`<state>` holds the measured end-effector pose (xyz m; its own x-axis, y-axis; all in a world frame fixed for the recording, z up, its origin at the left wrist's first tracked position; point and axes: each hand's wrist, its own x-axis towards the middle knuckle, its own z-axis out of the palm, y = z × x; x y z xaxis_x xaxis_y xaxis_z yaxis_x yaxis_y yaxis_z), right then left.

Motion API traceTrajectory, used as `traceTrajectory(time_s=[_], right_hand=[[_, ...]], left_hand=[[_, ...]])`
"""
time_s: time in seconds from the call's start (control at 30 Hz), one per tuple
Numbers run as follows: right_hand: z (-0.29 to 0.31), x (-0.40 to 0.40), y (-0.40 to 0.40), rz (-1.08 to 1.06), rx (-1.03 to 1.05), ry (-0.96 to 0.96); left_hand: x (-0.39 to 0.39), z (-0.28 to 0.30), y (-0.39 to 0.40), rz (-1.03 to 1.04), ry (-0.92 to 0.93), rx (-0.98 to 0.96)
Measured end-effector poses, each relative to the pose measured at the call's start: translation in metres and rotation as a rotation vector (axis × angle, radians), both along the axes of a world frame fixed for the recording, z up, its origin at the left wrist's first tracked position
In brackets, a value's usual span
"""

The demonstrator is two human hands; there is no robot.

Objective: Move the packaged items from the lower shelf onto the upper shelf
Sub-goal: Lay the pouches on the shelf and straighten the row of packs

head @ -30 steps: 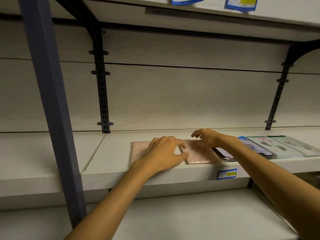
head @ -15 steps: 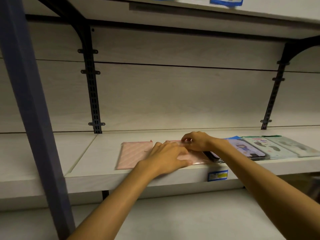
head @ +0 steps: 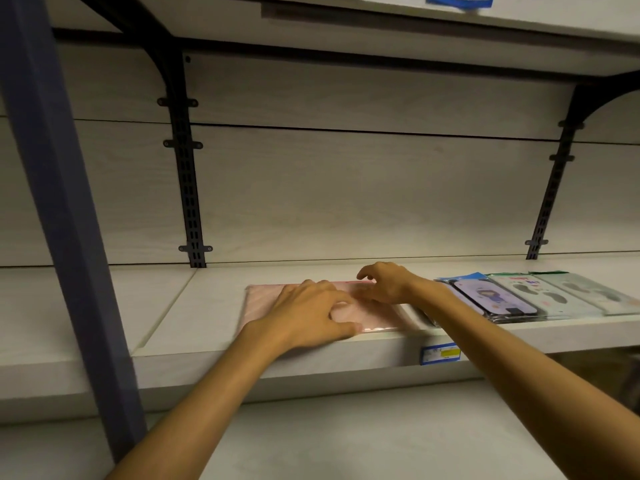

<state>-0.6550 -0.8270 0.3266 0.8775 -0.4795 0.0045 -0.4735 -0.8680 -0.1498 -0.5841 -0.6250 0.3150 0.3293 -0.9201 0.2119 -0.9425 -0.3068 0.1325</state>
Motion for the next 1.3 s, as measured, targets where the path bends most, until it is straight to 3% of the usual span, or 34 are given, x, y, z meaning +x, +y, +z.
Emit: traceTrajectory(time_s=[0.2,0.6,0.8,1.0,1.3], right_hand=[[0.003,-0.001,0.002,-0.068,-0.018,0.033],[-0.007,0.014,0.032,-0.139,-0.042,-0.201],[0.004,0.001,0.033,-0.109,0.135,-0.113],[-0.005,0.001,0.043,-0.1,0.01,-0.159],[-0.008,-0.003,0.047,-0.092,0.01,-0.152]], left_hand=[[0.018,-0.008,0.015,0.061,0.064,0.027],[0.024,-0.014,0.033,0.049,0.154,-0.011],[0.033,-0.019,0.044,0.143,0.093,-0.007],[0.026,-0.018,0.045,0.13,0.103,0.035],[0.033,-0.012,0.041,0.087,0.101,0.068]])
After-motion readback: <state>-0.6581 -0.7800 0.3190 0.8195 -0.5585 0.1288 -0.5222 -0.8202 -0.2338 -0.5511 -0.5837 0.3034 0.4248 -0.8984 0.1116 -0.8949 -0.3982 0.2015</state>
